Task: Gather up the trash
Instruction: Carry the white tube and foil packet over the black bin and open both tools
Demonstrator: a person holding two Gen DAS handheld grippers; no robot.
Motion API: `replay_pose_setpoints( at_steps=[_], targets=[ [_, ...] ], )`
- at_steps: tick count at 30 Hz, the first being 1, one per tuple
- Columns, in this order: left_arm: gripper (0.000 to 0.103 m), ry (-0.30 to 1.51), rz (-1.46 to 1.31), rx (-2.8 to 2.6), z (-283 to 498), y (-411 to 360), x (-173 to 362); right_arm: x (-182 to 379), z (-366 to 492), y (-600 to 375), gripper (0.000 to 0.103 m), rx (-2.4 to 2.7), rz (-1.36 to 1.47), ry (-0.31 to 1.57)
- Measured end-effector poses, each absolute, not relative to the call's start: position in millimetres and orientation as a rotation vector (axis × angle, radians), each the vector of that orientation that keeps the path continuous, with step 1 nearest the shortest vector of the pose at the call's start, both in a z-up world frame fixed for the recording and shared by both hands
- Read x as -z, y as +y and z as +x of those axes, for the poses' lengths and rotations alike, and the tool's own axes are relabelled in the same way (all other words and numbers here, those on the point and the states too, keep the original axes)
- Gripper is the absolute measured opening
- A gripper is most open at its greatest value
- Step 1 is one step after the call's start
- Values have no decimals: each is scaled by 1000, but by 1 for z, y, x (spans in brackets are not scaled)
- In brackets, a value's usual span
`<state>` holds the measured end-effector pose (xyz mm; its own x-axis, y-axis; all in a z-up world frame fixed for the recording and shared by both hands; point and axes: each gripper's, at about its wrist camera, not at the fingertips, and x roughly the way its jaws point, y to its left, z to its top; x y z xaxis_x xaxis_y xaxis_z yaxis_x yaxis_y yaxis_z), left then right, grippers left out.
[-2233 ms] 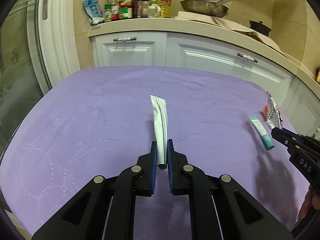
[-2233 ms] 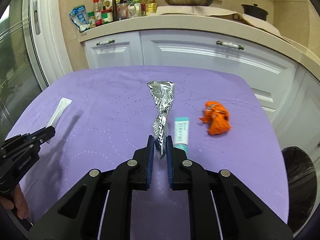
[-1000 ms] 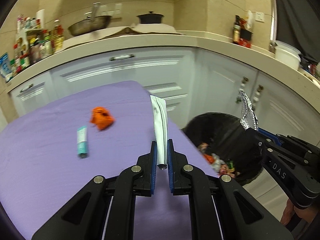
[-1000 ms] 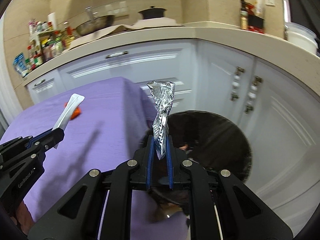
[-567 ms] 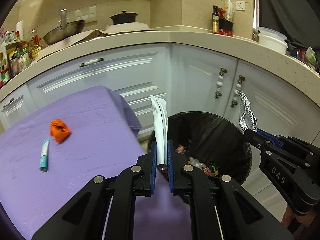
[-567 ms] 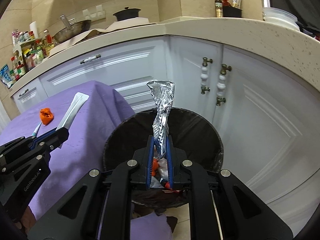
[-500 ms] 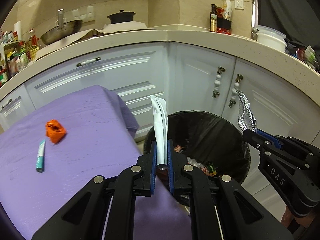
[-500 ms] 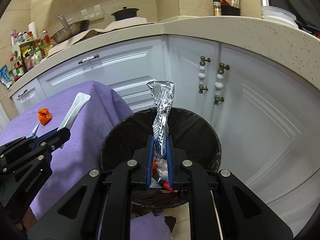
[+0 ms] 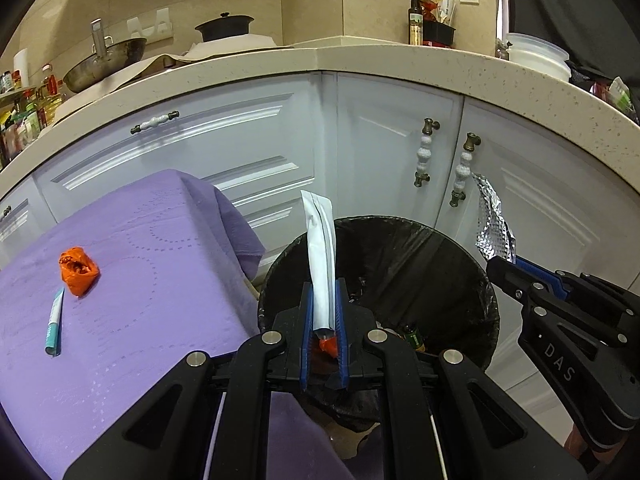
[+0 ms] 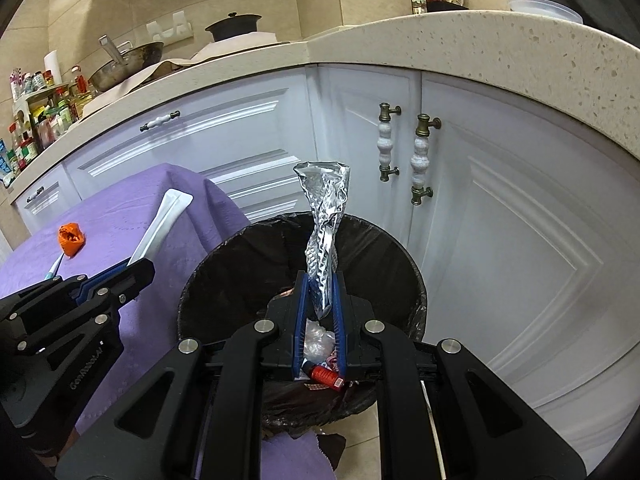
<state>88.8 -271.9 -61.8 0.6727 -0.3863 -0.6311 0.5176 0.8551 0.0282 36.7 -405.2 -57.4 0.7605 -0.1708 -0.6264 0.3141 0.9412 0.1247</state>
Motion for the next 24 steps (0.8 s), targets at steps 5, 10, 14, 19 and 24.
replay_pose_setpoints(
  at_steps=[5,10,14,19,24],
  targets=[
    [12,663,219,511,96,-279,65,61,45,-410,12,274,232,658],
    [17,663,221,512,103,-288,67,69,53,-417,24,292,245,651],
    [27,701,212,510,107,-290,72,73,55,-420,29,301,258,656],
    [40,706,204,505,107,-287,73,73,52,-419,29,310,259,656],
    [45,700,193,491,107,-280,68,71,50,-418,30,310,264,653]
  ],
)
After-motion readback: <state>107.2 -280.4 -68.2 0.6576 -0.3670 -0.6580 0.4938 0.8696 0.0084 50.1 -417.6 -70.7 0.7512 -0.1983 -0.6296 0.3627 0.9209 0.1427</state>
